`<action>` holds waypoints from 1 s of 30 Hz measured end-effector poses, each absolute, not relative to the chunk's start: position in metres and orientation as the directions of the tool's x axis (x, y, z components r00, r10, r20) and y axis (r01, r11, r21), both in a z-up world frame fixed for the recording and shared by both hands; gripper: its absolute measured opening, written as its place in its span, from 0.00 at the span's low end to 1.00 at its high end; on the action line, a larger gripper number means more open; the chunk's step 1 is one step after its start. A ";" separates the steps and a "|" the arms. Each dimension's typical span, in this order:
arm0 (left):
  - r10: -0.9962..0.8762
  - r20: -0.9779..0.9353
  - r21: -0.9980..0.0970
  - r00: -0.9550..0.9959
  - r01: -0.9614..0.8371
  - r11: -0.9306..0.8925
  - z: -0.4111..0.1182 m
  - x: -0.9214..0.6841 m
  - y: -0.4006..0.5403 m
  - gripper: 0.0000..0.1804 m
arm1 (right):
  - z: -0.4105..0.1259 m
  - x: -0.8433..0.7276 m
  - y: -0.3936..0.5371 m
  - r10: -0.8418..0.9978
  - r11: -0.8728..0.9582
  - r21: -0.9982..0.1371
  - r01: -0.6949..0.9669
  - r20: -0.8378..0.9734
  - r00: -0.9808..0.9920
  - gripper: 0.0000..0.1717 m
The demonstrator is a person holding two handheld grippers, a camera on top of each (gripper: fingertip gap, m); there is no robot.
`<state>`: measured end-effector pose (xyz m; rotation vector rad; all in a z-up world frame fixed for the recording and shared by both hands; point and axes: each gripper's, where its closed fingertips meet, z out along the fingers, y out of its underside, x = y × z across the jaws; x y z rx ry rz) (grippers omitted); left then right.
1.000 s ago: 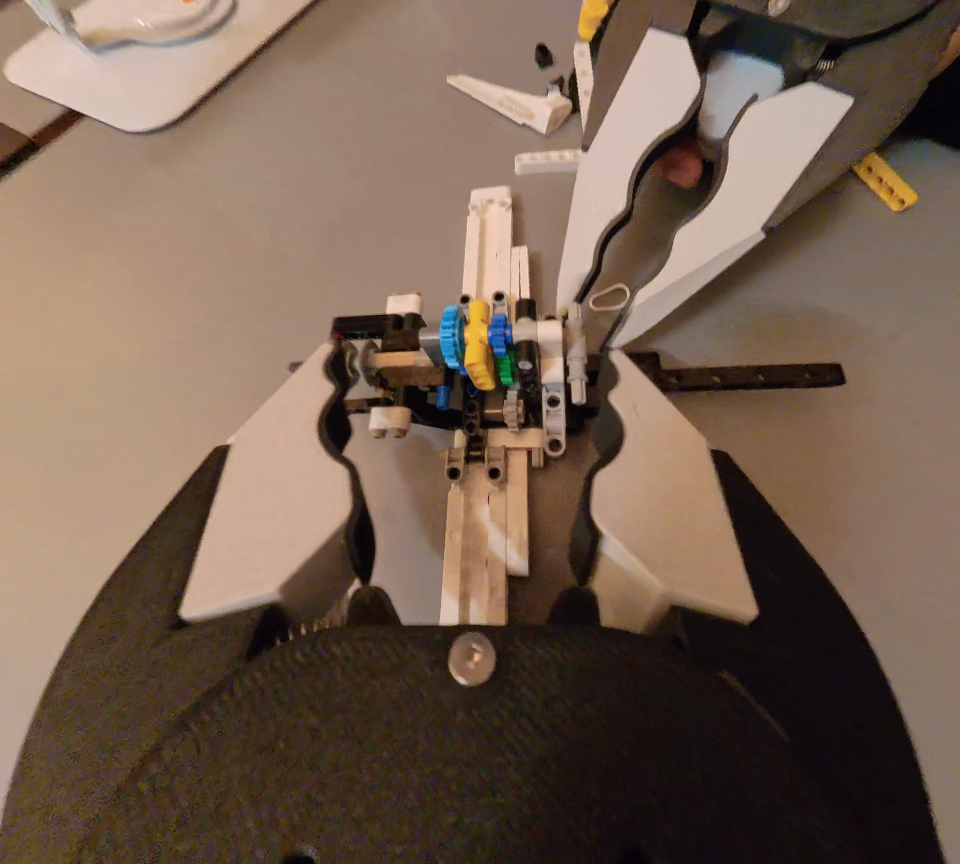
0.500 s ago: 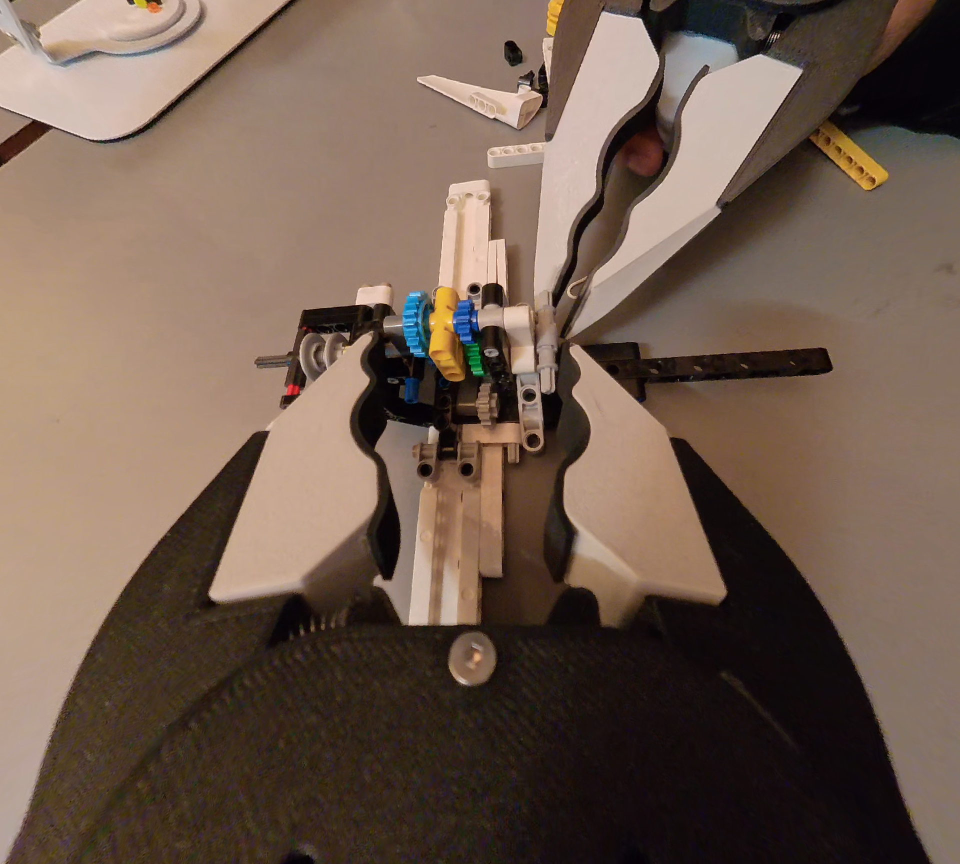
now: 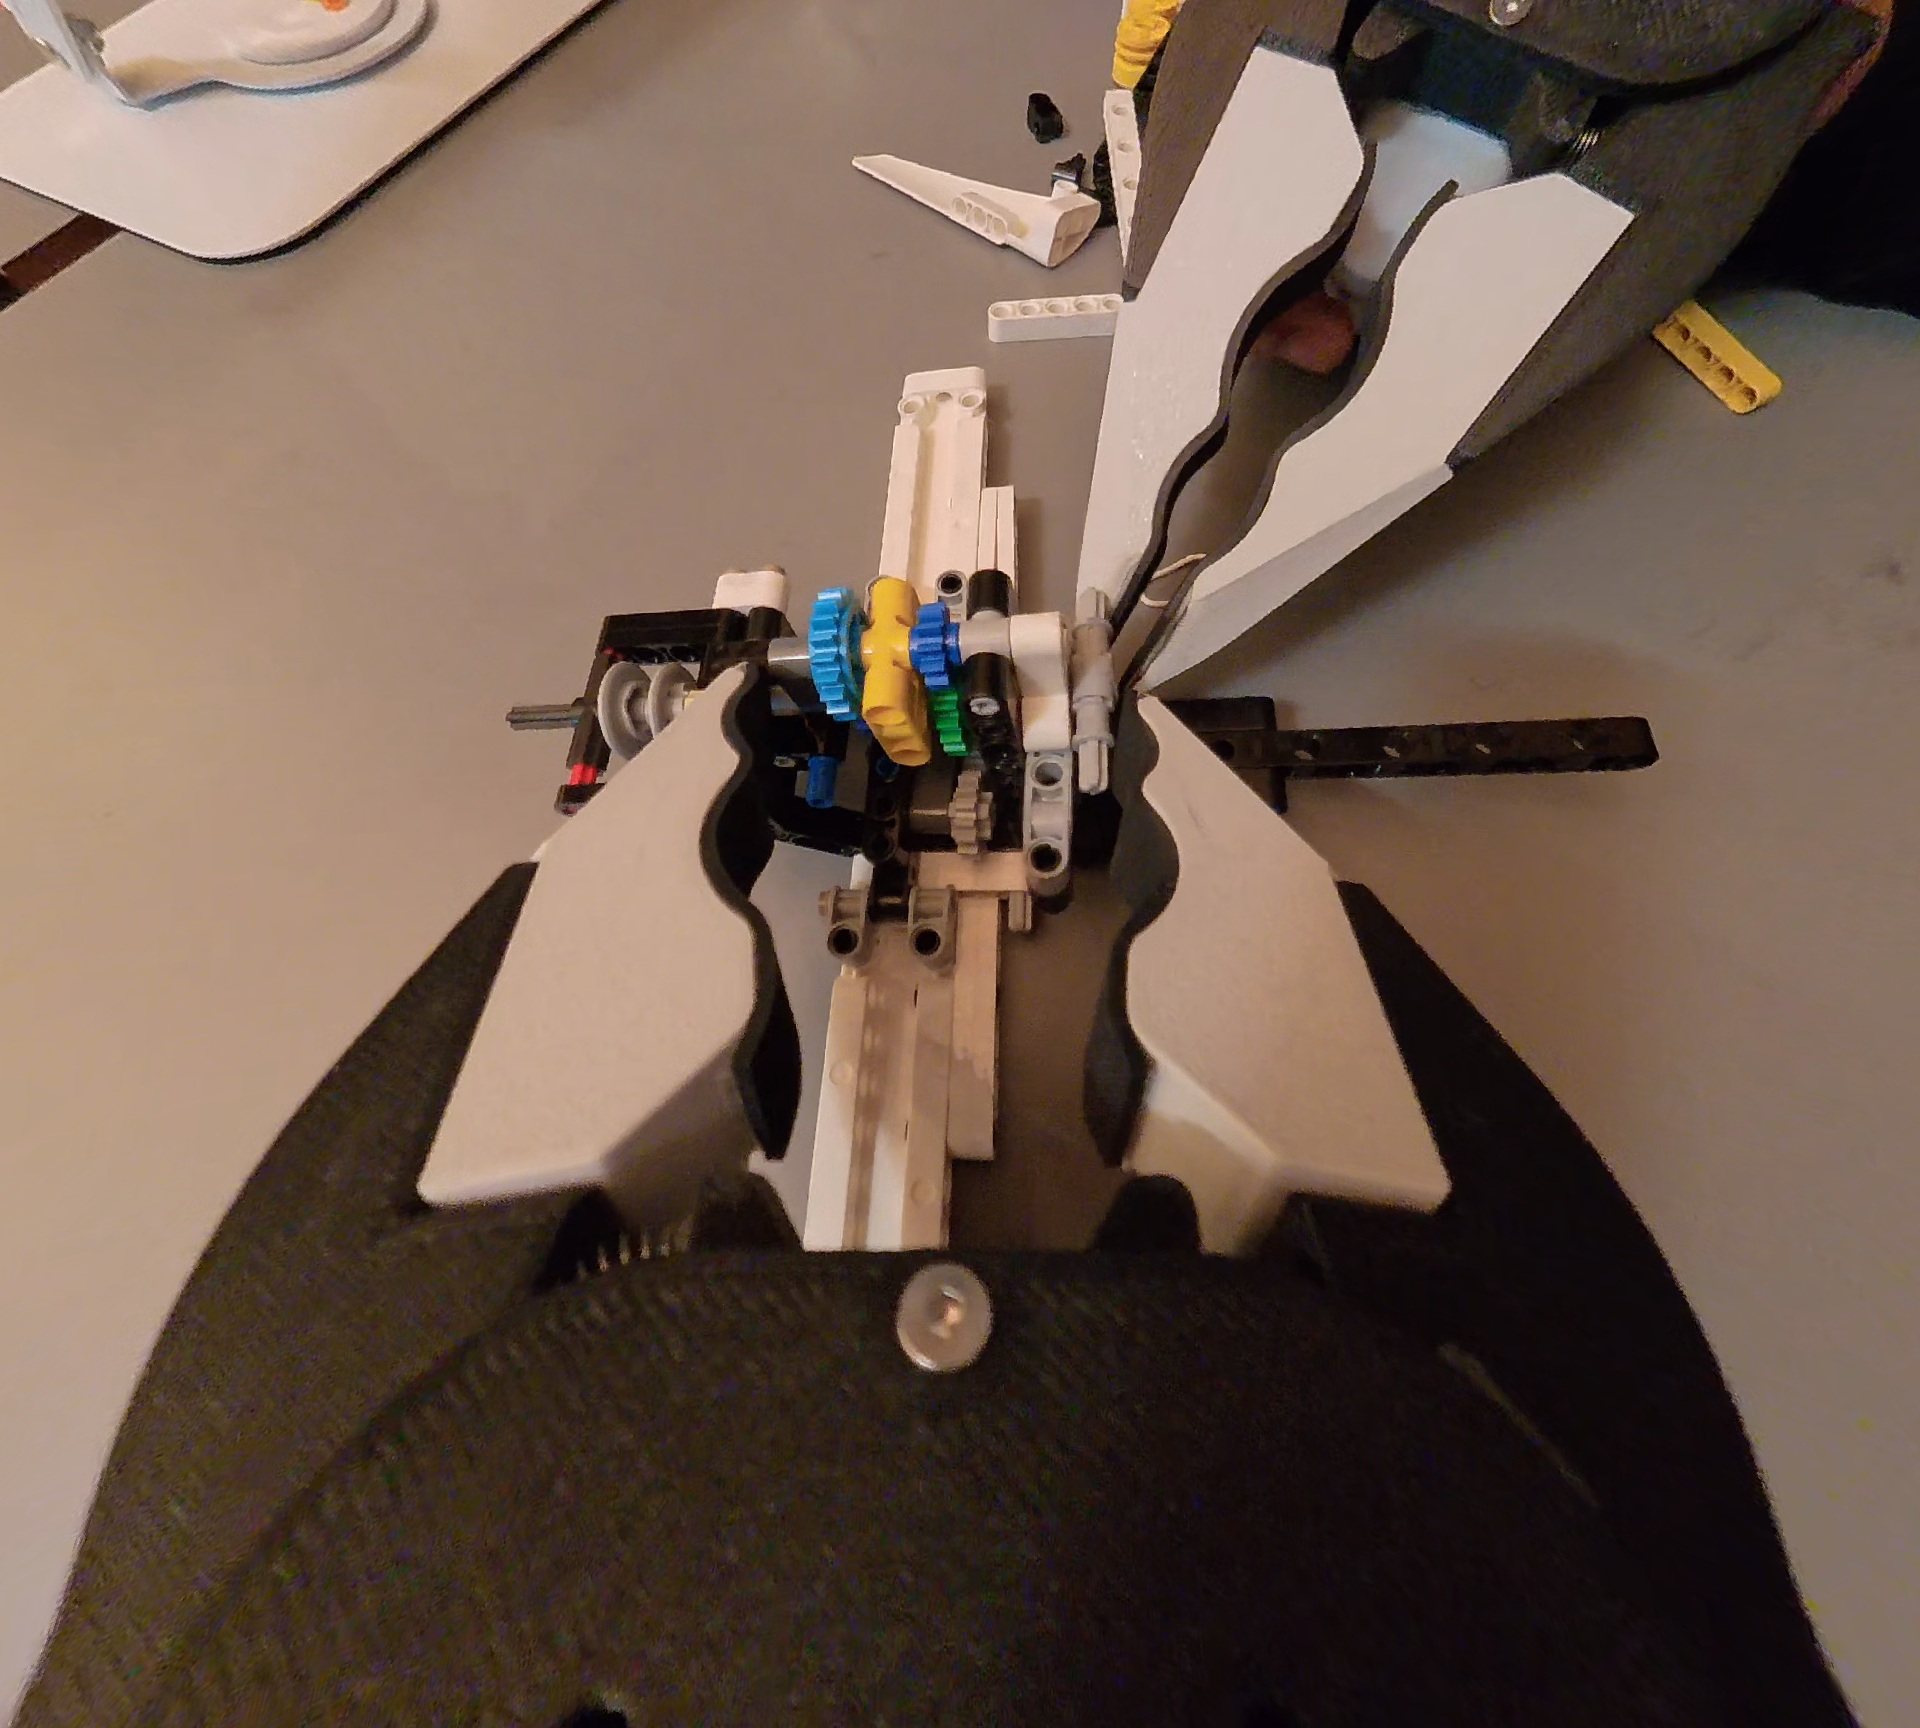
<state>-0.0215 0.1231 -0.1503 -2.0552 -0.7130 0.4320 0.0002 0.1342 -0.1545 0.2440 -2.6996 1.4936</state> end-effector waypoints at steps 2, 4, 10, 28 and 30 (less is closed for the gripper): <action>0.640 -0.035 -0.839 0.768 0.326 -0.436 -0.150 -0.021 0.123 0.36 | -0.155 0.001 0.135 -0.119 0.525 -0.837 -0.156 0.110 -0.987 0.02; 0.647 -0.034 -0.839 0.762 0.330 -0.433 -0.150 -0.021 0.123 0.35 | -0.155 0.001 0.136 -0.127 0.528 -0.838 -0.137 0.082 -0.989 0.01; 0.653 -0.026 -0.840 0.757 0.338 -0.425 -0.150 -0.019 0.124 0.36 | -0.155 0.002 0.137 -0.163 0.530 -0.842 -0.104 0.020 -0.986 0.01; 0.536 0.072 -0.839 0.841 0.341 -0.424 -0.150 0.008 0.157 0.37 | -0.151 0.034 0.169 -0.423 0.527 -0.838 -0.143 -0.113 -0.899 0.00; 0.522 0.070 -0.838 0.850 0.334 -0.431 -0.150 0.010 0.159 0.37 | -0.150 0.038 0.172 -0.438 0.527 -0.840 -0.129 -0.139 -0.888 0.00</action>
